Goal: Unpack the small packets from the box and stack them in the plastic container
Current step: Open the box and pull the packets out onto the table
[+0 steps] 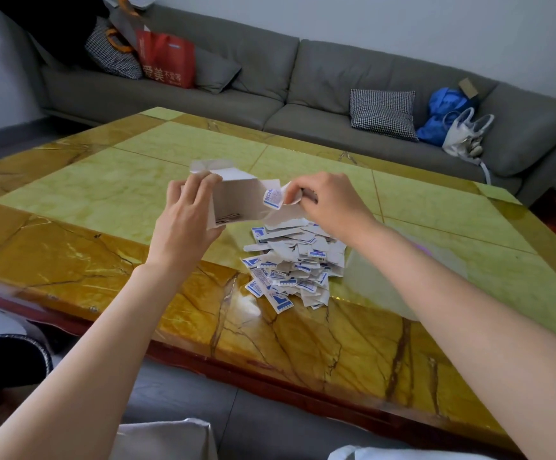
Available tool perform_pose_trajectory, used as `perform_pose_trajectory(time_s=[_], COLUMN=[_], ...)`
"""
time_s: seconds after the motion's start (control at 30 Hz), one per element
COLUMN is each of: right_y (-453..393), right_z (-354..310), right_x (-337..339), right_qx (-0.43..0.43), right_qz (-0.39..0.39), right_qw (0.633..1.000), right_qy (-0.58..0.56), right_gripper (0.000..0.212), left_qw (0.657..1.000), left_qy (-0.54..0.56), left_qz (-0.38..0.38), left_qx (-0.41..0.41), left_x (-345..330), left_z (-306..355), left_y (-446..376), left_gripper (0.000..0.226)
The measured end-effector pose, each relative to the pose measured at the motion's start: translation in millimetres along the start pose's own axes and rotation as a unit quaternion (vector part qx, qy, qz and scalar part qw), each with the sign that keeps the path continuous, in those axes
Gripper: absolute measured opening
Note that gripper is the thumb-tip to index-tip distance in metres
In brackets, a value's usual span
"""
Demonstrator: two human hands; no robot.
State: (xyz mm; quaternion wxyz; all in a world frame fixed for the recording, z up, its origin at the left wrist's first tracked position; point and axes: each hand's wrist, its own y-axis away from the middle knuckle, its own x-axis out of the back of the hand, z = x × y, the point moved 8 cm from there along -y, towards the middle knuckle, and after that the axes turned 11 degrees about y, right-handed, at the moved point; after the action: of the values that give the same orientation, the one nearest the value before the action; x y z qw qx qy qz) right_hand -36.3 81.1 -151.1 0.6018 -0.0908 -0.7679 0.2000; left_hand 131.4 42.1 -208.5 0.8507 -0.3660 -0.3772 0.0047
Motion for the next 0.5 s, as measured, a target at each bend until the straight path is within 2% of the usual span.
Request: perform_pose_trajectory(time_s=[0.07,0.17,0.2,0.27,0.3,0.33,0.4,0.47,0.5], right_y=[1,7,10,7,4,0,-7,-10,-12], right_z=[6,13,11,-11,-25,-38,-53,-48,-43], right_x=[-3,-33,-37,-28,-21,-21,-45,-80,-90], right_qx=[-0.006,0.004,0.015,0.055,0.073,0.086,0.110,0.092,0.084], right_qz=[-0.014,-0.151,-0.172,-0.112,-0.066,-0.053,-0.133,-0.261,-0.295], right_qw=[0.999,0.972,0.960,0.969,0.981,0.987,0.979,0.949,0.936], right_qy=[0.044,0.182,0.220,0.211,0.169,0.125,0.106,0.151,0.173], right_gripper=[0.030,0.018,0.017,0.022,0.021,0.020,0.031,0.052,0.053], left_qw=[1.000,1.000,1.000,1.000,1.000,1.000,0.998,0.993,0.990], left_qy=[0.002,-0.004,-0.005,-0.007,-0.008,-0.007,0.000,0.008,0.012], left_qz=[0.010,0.018,0.016,0.010,0.010,0.011,0.014,0.012,0.009], left_qx=[0.017,0.018,0.012,-0.002,-0.011,-0.022,-0.060,-0.113,-0.139], left_x=[3,4,3,-1,-3,-5,-7,-9,-10], left_z=[-5,-5,-2,3,6,9,20,35,42], left_y=[0,0,0,-1,-1,-1,-1,0,1], left_gripper=[0.072,0.072,0.072,0.072,0.072,0.071,0.069,0.069,0.070])
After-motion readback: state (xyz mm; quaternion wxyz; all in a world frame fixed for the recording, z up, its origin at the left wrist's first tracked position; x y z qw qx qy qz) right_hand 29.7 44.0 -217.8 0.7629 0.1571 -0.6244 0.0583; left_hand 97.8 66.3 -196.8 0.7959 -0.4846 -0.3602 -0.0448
